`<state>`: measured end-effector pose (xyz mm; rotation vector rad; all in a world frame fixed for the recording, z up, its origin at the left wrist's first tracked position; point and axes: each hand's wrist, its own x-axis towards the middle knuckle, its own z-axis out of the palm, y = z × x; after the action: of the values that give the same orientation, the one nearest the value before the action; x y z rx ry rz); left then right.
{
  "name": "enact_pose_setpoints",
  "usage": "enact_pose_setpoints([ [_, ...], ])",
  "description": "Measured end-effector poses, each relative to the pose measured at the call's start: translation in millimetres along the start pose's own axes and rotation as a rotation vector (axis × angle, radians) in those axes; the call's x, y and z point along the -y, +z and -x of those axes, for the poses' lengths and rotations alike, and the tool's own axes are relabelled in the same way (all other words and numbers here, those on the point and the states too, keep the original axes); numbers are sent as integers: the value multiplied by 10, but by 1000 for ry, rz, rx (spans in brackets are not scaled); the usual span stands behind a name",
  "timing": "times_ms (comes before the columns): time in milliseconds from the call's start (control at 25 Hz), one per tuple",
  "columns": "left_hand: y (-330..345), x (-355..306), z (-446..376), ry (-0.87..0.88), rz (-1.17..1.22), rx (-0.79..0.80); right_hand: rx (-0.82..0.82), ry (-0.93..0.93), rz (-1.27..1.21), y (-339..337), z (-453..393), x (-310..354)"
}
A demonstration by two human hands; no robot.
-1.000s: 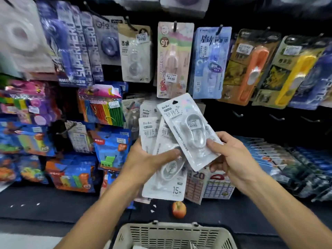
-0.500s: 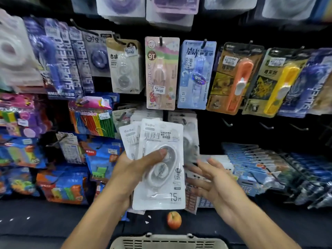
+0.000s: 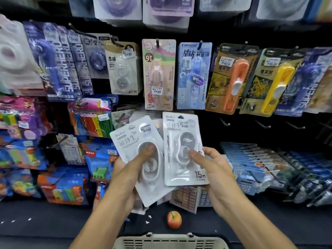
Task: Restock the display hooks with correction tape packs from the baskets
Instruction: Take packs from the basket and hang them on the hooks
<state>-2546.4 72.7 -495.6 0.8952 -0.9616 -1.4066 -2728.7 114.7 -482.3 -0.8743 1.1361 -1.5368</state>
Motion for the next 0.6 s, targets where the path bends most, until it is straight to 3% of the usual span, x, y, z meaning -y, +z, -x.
enact_pose_setpoints([
  [200, -111, -114, -19, 163, -61, -69, -208, 8, 273, -150, -146, -49],
  [480, -139, -86, -43, 125, -80, -36, -231, 15, 68, -121, -171, -164],
  [600, -128, -69, -38, 114, -91, -25, -120, 8, -5, -107, -161, -172],
])
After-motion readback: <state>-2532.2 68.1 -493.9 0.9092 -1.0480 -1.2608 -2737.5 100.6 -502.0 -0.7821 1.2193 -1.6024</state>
